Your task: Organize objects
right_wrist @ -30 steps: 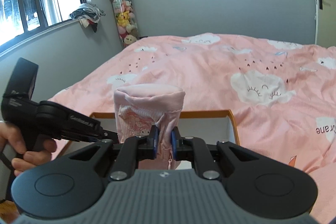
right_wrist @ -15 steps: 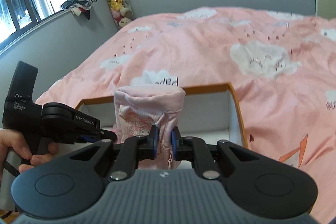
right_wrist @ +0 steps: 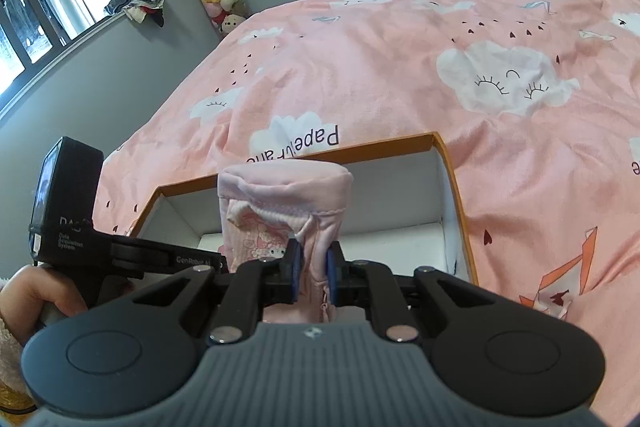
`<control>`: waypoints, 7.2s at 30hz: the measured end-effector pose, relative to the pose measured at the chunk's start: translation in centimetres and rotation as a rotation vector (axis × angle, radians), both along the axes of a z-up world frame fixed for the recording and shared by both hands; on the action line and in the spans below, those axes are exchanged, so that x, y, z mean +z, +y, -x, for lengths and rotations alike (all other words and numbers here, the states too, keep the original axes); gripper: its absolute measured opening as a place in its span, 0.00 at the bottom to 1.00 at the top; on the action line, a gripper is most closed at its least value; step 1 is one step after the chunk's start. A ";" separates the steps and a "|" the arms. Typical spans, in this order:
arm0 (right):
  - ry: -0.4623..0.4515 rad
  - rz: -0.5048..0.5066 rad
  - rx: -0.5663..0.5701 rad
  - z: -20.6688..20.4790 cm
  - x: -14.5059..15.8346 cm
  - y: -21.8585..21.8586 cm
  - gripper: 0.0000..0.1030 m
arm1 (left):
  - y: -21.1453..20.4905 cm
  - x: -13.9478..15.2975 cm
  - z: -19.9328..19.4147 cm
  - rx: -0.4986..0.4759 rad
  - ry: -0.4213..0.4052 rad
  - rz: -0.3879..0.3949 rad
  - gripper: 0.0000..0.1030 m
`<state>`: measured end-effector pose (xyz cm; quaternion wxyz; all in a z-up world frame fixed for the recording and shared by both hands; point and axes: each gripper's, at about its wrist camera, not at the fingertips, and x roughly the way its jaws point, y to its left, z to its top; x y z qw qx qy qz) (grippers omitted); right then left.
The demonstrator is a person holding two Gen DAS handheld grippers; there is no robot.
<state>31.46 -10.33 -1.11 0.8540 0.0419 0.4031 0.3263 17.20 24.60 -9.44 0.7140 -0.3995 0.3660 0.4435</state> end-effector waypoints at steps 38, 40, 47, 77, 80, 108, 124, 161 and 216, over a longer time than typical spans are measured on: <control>0.319 0.188 0.081 -6.4 -6.2 10.8 0.18 | -2.6 3.8 5.8 0.015 -0.032 -0.254 0.28; 0.319 0.181 0.072 -6.4 -6.4 10.8 0.20 | -3.0 3.9 5.6 0.018 -0.030 -0.264 0.28; 0.293 0.167 0.059 -5.7 -5.6 10.3 0.37 | -4.4 4.0 5.0 0.010 -0.018 -0.300 0.28; -0.182 0.065 -0.033 17.8 1.9 -4.8 0.60 | -22.2 6.6 8.1 -0.084 -0.134 -0.266 0.28; -0.189 0.111 -0.055 19.1 1.0 -5.4 0.60 | -23.3 6.0 8.3 -0.093 -0.116 -0.243 0.28; 0.216 0.216 0.059 20.0 -5.6 -7.5 0.49 | -21.9 -0.3 9.6 0.036 -0.357 0.193 0.51; 0.288 0.161 0.083 18.9 -7.4 -7.2 0.52 | -20.4 -2.9 5.9 0.067 -0.239 0.270 0.79; 0.246 0.062 -0.038 14.7 -7.4 -8.9 0.61 | -24.2 -0.2 4.7 -0.353 -0.099 -0.162 0.75; -0.202 -0.015 0.101 9.0 9.4 -7.0 0.45 | -15.4 13.2 -0.5 -0.433 -0.424 -0.117 0.64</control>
